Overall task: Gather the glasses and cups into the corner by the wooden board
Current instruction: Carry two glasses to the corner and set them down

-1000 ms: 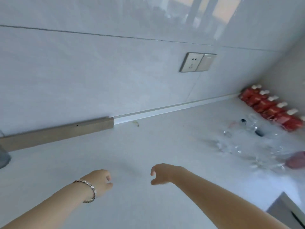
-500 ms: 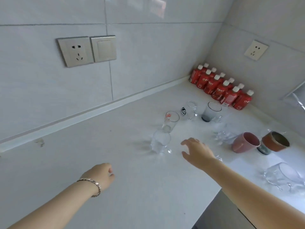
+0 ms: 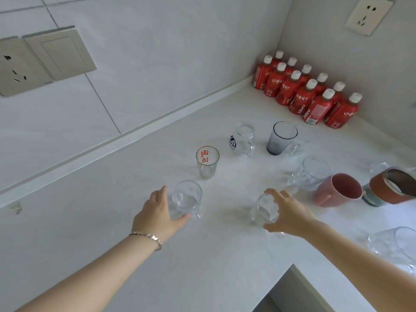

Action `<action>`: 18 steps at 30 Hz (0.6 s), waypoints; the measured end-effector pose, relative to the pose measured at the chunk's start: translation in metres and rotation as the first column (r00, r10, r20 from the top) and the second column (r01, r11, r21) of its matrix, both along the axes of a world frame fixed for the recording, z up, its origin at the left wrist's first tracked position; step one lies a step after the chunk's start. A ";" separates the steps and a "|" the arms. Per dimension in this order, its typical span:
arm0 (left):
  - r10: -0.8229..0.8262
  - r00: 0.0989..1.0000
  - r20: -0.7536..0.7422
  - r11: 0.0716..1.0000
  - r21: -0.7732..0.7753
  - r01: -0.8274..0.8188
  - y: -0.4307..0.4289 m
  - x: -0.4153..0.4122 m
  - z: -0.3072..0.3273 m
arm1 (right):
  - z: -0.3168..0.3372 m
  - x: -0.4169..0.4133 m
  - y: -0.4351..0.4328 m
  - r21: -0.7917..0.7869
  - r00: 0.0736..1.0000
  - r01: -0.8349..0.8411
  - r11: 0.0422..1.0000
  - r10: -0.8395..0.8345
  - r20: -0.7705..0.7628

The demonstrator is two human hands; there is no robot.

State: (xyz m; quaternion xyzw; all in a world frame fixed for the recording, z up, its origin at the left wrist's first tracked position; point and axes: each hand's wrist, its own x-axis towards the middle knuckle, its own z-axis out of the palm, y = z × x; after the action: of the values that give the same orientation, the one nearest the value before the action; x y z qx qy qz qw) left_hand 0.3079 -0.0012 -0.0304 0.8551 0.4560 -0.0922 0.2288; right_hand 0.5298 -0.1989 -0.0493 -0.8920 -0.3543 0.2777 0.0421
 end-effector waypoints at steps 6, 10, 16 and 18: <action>0.109 0.993 -0.036 0.993 -0.039 -0.111 -0.013 0.059 -0.025 | 0.010 -0.012 0.002 -0.001 0.994 0.014 1.000 -0.014 0.111; 0.228 0.970 0.088 0.970 -0.108 -0.218 -0.012 0.038 -0.030 | 0.023 -0.037 0.016 0.075 0.998 0.020 0.997 -0.024 0.057; 0.225 0.930 0.292 0.972 -0.140 -0.191 0.002 -0.079 -0.020 | 0.041 -0.115 0.064 0.071 0.983 -0.185 0.980 0.183 0.033; 0.228 0.919 0.322 0.974 -0.084 -0.212 0.011 -0.138 -0.015 | 0.045 -0.155 0.086 0.069 0.964 -0.267 0.961 0.267 0.016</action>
State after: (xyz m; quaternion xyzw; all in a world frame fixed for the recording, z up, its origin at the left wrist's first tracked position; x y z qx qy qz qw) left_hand 0.1695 0.0097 -0.0456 0.7960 0.5023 0.0674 0.3310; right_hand 0.3748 -0.1128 -0.0040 -0.8350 -0.4809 0.2652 0.0344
